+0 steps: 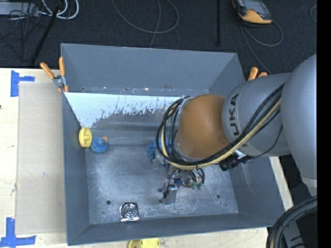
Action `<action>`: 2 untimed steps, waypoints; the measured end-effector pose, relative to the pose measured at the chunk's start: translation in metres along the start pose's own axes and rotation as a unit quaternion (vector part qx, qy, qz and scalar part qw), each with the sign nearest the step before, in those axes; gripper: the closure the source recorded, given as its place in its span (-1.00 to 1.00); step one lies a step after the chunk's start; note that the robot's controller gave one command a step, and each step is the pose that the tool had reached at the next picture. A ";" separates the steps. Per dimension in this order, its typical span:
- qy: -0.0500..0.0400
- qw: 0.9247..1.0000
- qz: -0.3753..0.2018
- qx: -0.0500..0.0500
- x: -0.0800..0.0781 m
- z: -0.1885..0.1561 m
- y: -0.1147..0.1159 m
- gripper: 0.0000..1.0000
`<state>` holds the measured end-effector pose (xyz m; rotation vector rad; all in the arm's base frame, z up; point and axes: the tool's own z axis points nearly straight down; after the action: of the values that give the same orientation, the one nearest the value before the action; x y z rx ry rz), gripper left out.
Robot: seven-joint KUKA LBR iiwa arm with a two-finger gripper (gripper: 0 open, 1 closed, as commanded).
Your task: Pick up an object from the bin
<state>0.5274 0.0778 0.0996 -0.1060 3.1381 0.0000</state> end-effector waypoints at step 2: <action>0.001 0.999 -0.040 0.000 0.012 0.010 -0.062 -1.00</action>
Offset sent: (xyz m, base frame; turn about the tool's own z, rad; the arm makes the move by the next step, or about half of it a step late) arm -0.0075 -0.0626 -0.0095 -0.0819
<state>0.5199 0.0147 0.0895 -0.2311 3.1333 0.0003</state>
